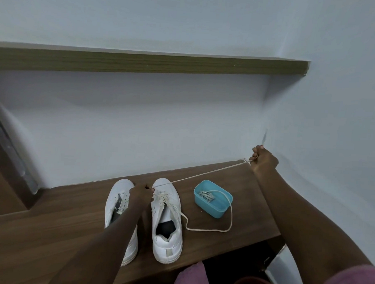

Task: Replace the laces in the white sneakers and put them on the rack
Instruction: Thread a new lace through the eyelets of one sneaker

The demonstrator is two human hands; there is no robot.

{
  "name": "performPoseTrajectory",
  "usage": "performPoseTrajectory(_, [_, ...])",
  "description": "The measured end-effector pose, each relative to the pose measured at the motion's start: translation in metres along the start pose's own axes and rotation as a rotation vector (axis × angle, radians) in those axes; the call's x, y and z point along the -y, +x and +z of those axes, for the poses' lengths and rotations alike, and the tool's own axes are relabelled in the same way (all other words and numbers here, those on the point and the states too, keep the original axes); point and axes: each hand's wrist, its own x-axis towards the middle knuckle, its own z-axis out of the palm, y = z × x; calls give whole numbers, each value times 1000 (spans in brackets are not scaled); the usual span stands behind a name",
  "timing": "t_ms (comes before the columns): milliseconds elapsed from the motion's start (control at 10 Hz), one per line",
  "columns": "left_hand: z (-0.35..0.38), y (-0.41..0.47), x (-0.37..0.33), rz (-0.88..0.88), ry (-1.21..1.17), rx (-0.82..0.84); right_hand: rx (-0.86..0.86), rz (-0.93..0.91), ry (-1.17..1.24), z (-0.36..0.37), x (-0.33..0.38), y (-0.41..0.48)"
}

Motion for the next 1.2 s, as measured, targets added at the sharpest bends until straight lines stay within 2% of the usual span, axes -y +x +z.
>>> performPoseTrajectory(100, [0,1,-4,84,-144,138,-16,-149,-228,8,0,-4])
performPoseTrajectory(200, [-2,-2,-4,199,-79,275,-36,-372,-441,23,-2,-18])
performPoseTrajectory(300, [-3,-6,-2,201,148,226,55,-514,-613,44,-5,-40])
performPoseTrajectory(400, [-4,-15,-2,183,339,292,175,-650,-815,64,-19,-62])
performPoseTrajectory(500, [-2,-28,-5,294,659,393,334,-656,-977,77,-47,-85])
performPoseTrajectory(600, [2,-33,-5,332,743,363,457,-585,-1188,81,-79,-105])
performPoseTrajectory(700, [6,-33,4,283,679,283,586,-458,-1292,79,-110,-119])
performPoseTrajectory(900, [7,-30,11,106,312,185,731,-428,-1519,60,-160,-139])
performPoseTrajectory(1000, [2,-27,24,15,224,202,714,-418,-1564,48,-179,-142])
performPoseTrajectory(1100, [-7,-30,16,-33,-12,240,664,-469,-1616,39,-189,-144])
performPoseTrajectory(1200, [-5,-28,16,-178,-39,309,707,-528,-1671,33,-195,-145])
